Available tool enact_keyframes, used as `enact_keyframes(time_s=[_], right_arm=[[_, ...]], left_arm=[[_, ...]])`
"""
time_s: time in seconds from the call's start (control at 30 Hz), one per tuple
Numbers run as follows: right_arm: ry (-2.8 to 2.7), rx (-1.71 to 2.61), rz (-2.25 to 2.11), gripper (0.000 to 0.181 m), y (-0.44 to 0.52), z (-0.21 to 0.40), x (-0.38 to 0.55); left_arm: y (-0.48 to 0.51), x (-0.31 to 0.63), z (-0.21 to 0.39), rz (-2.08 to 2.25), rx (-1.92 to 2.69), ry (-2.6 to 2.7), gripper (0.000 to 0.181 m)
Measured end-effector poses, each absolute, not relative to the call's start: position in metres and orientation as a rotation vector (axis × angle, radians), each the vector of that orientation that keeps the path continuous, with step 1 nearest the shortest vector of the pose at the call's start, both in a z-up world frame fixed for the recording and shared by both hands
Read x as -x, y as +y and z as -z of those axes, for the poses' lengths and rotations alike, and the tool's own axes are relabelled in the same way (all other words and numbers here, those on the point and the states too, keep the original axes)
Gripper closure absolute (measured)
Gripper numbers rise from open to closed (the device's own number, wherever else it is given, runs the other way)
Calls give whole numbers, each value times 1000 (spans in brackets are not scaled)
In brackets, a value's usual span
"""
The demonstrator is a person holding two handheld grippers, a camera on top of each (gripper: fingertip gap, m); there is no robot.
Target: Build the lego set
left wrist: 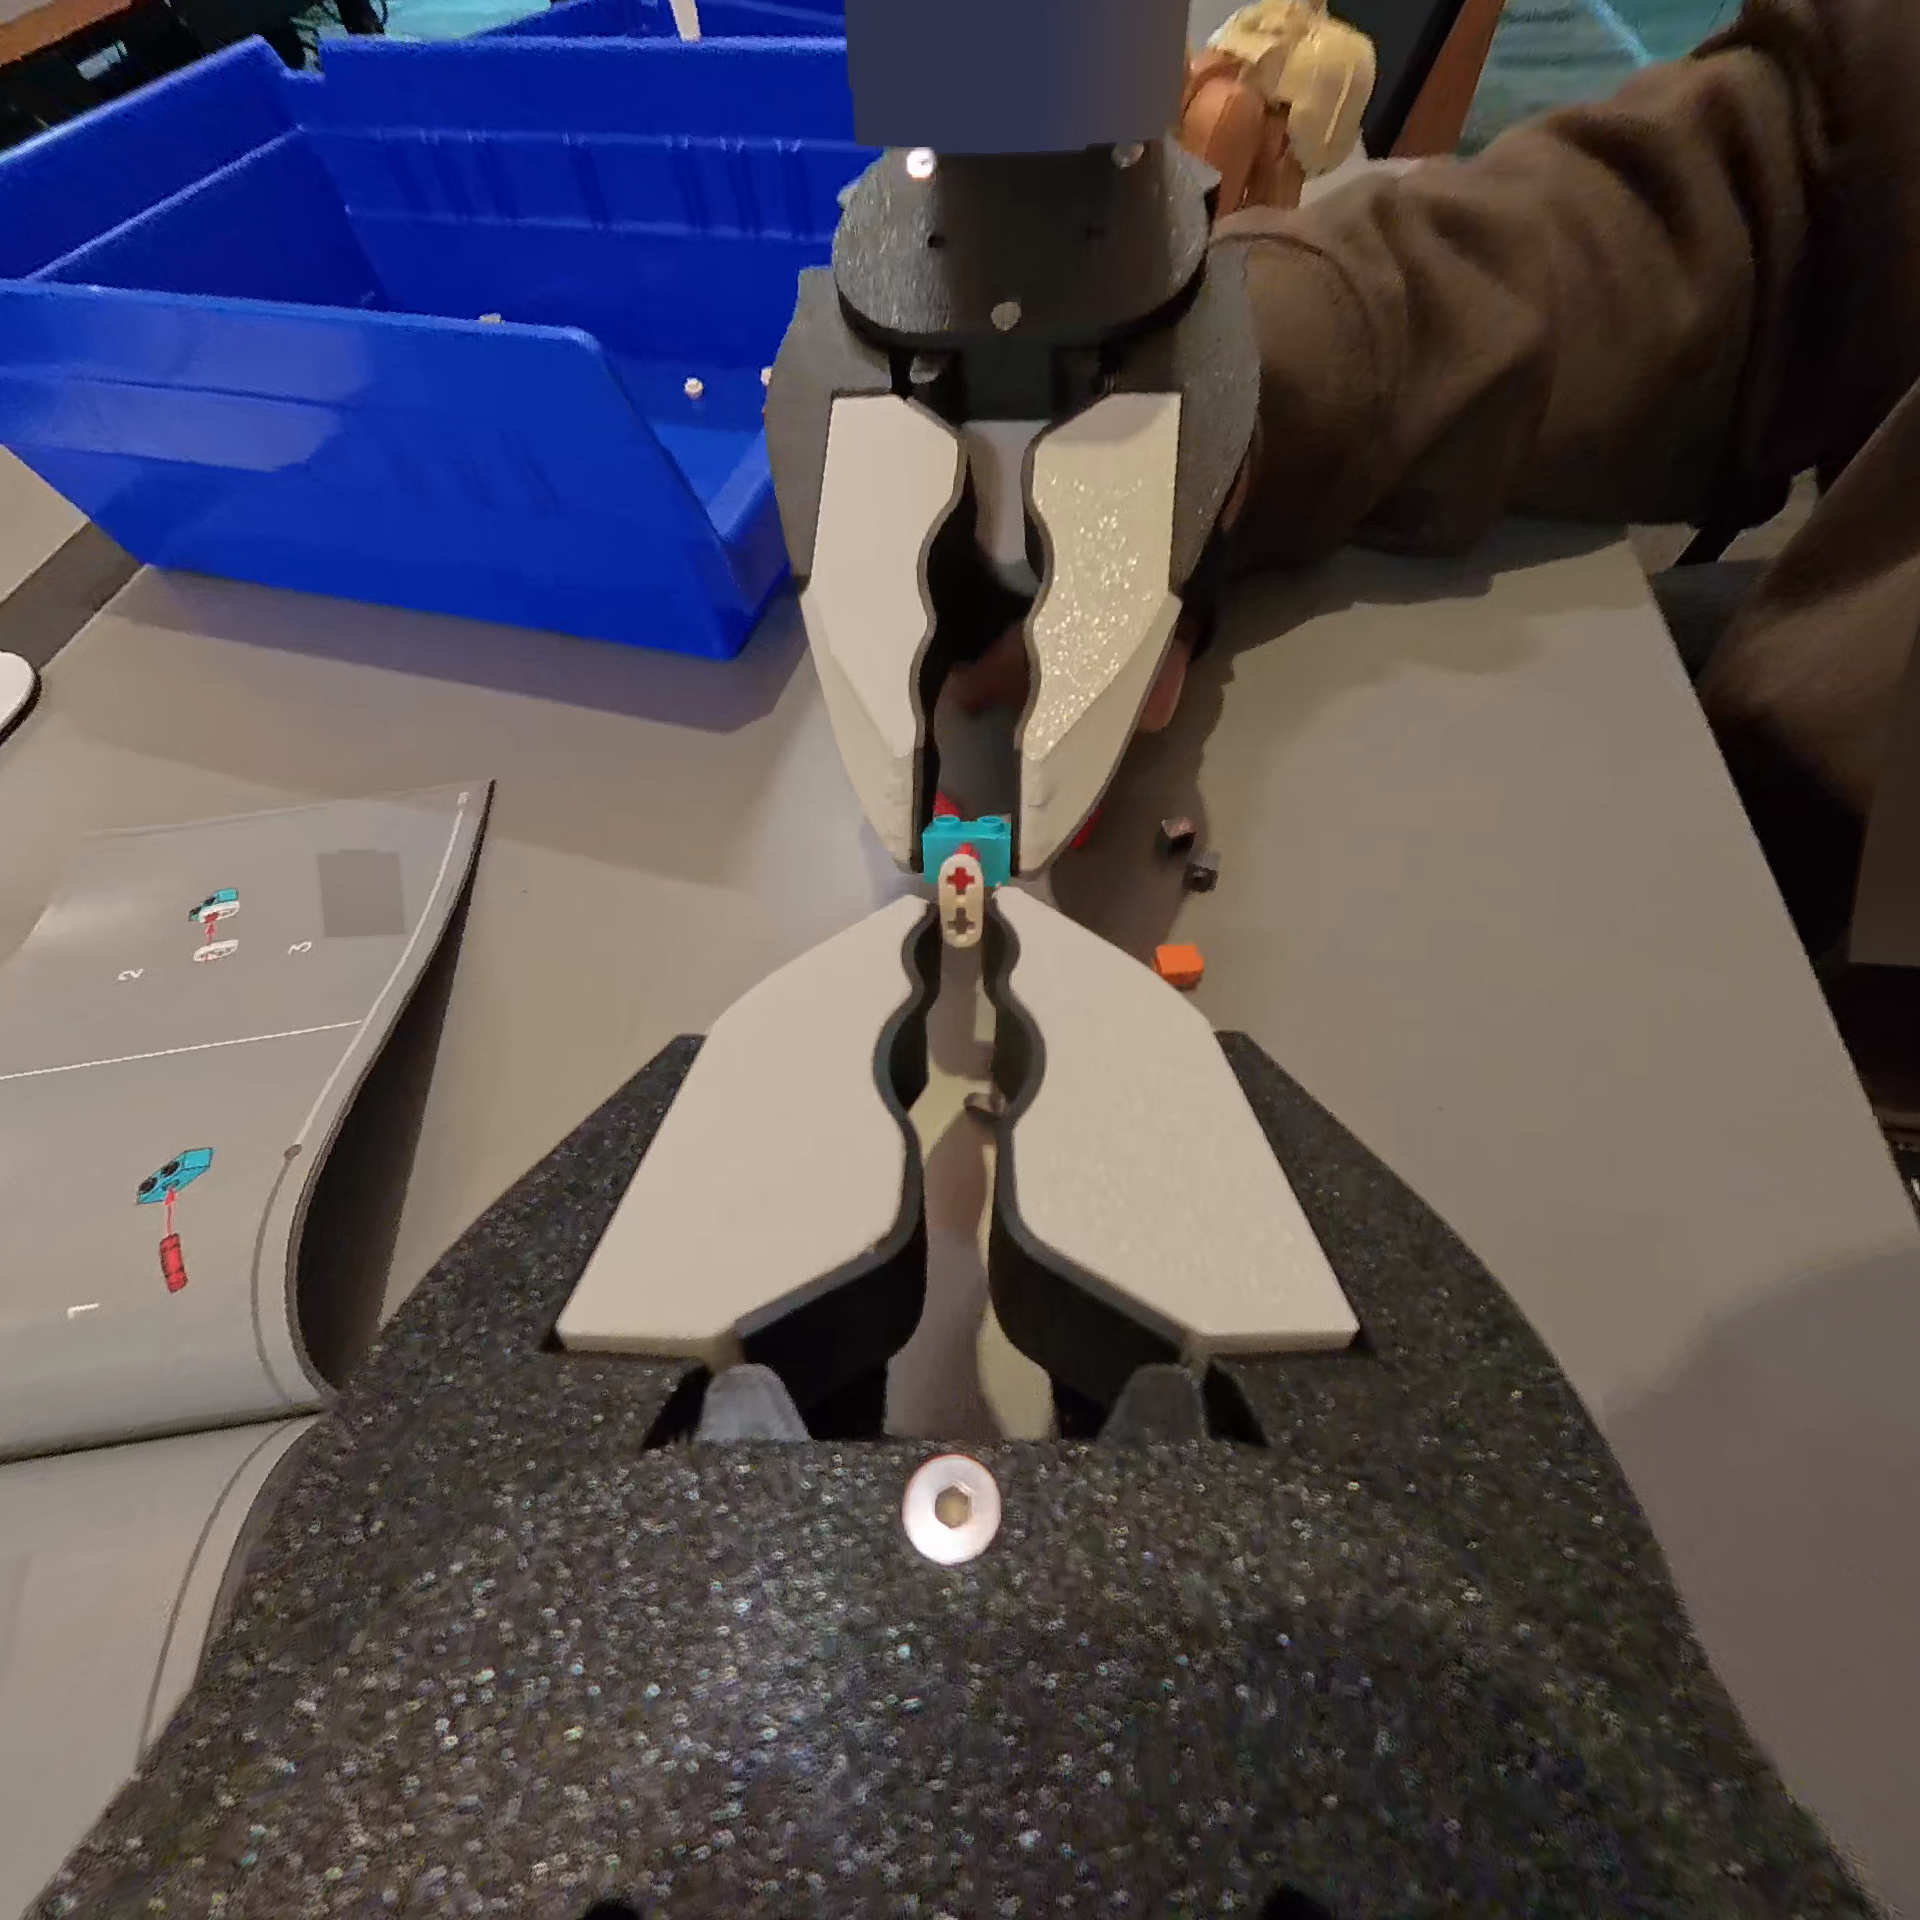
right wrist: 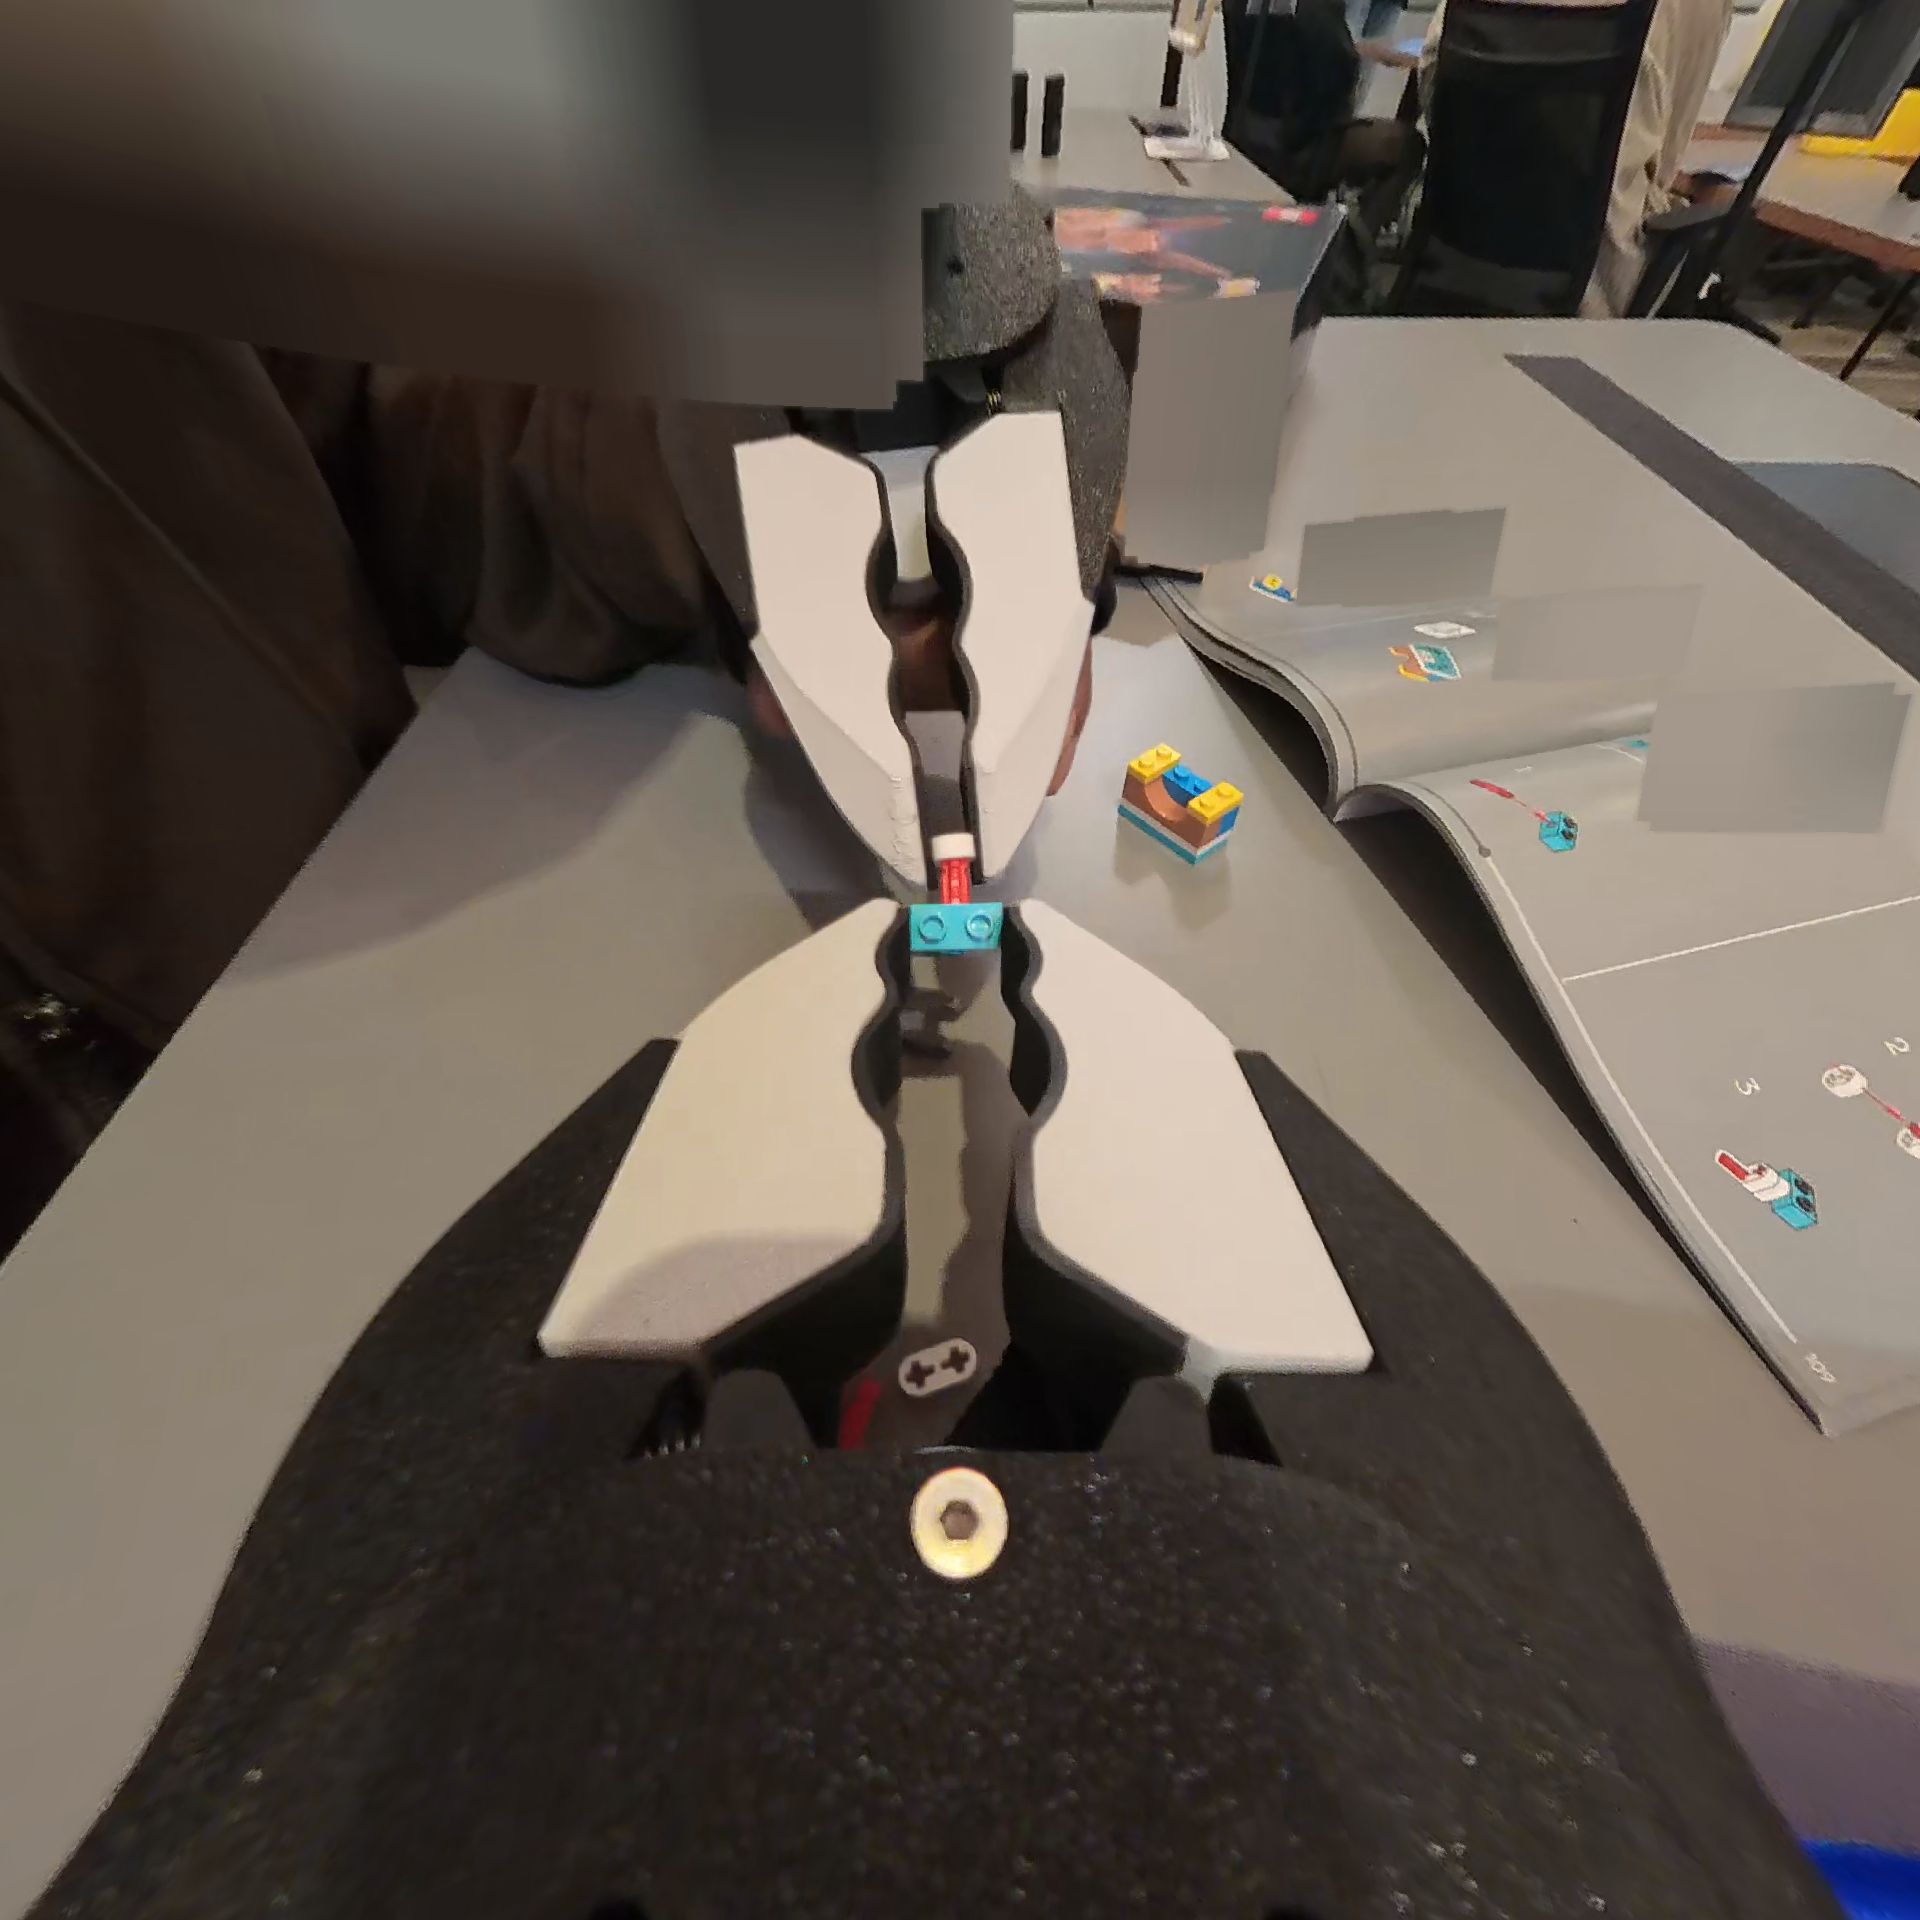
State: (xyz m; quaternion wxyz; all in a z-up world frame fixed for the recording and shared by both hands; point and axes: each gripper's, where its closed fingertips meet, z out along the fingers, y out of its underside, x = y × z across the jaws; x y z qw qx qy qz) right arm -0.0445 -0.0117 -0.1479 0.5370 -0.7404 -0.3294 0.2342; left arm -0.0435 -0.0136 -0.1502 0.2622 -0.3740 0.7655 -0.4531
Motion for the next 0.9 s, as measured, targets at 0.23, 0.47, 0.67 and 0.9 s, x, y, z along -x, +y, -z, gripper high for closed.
enact_keyframes(time_s=[0.23, 0.47, 0.67, 0.9], right_arm=[[-855, 1836, -481, 166, -13, 161, 46], [-958, 1854, -449, 165, -18, 171, 54], [-1012, 1845, -445, 166, -22, 173, 58], [-957, 1872, -423, 166, -17, 173, 54]], left_arm=[[-14, 46, 165, 1122, 1010, 2156, 174], [-20, 55, 175, 1157, 1036, 2265, 175], [-25, 59, 178, 1236, 1046, 2305, 175], [-19, 54, 178, 1173, 1062, 2266, 175]])
